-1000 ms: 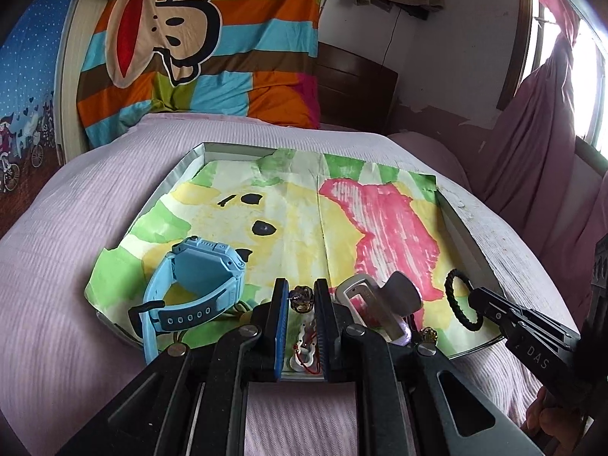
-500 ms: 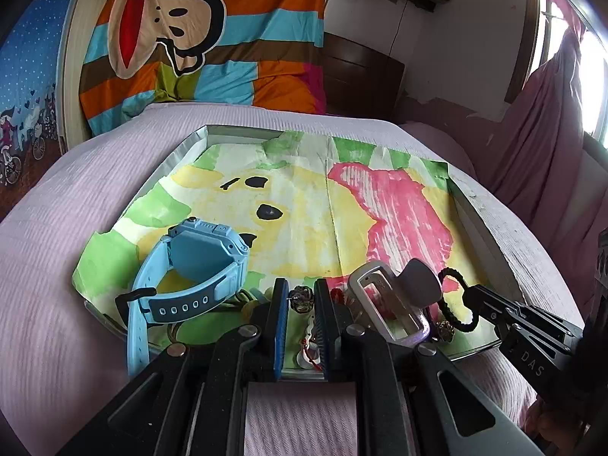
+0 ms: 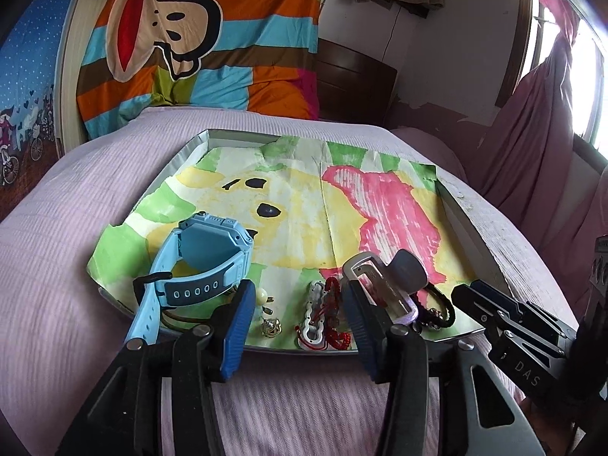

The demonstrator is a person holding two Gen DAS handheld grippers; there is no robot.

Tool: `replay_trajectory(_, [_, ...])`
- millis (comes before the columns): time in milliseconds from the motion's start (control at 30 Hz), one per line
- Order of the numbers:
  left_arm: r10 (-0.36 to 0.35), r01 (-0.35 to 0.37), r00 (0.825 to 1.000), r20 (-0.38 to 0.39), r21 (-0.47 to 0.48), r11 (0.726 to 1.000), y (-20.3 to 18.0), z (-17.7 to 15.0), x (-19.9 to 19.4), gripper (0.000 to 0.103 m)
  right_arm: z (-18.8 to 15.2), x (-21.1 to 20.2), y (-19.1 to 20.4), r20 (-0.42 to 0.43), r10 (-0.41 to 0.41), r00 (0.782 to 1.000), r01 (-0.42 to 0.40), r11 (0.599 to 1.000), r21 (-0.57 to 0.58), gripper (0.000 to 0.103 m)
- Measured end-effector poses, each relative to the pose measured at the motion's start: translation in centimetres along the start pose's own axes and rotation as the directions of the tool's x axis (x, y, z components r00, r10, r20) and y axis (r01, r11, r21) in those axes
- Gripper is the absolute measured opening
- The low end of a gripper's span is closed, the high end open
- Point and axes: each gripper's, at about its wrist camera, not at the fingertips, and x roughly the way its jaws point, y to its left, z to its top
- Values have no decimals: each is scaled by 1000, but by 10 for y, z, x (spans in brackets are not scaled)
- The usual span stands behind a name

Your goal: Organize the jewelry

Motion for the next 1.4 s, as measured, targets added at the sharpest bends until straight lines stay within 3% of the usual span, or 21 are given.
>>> replay_trajectory(167, [21, -22, 999, 46, 32, 999, 0, -3, -17, 67, -6, -19, -2, 64, 7, 998, -7, 1000, 5, 37])
replay_trajectory(300, [30, -32, 996, 85, 34, 999, 3, -5, -33, 76, -10, -36, -6, 118, 10, 993, -13, 1000, 23, 46])
replay_trajectory(367, [35, -39, 993, 109, 36, 999, 5, -8, -43, 86, -11, -43, -7, 141, 13, 990, -17, 999, 31, 54])
replay_trajectory(633, [45, -53, 983, 181, 40, 998, 13, -23, -75, 102, -26, -83, -5, 243, 23, 970, -33, 999, 37, 77])
replay_trajectory(667, [44, -52, 980, 193, 39, 998, 14, -25, -79, 103, -27, -86, -4, 251, 26, 968, -37, 999, 38, 83])
replay_trajectory(933, [51, -61, 968, 246, 32, 998, 23, -41, -107, 103, -44, -112, 5, 304, 57, 951, -68, 997, 24, 102])
replay_trajectory(1400, [78, -102, 954, 288, 70, 992, 36, -71, -147, 103, -79, -144, 18, 321, 70, 945, -76, 997, 6, 102])
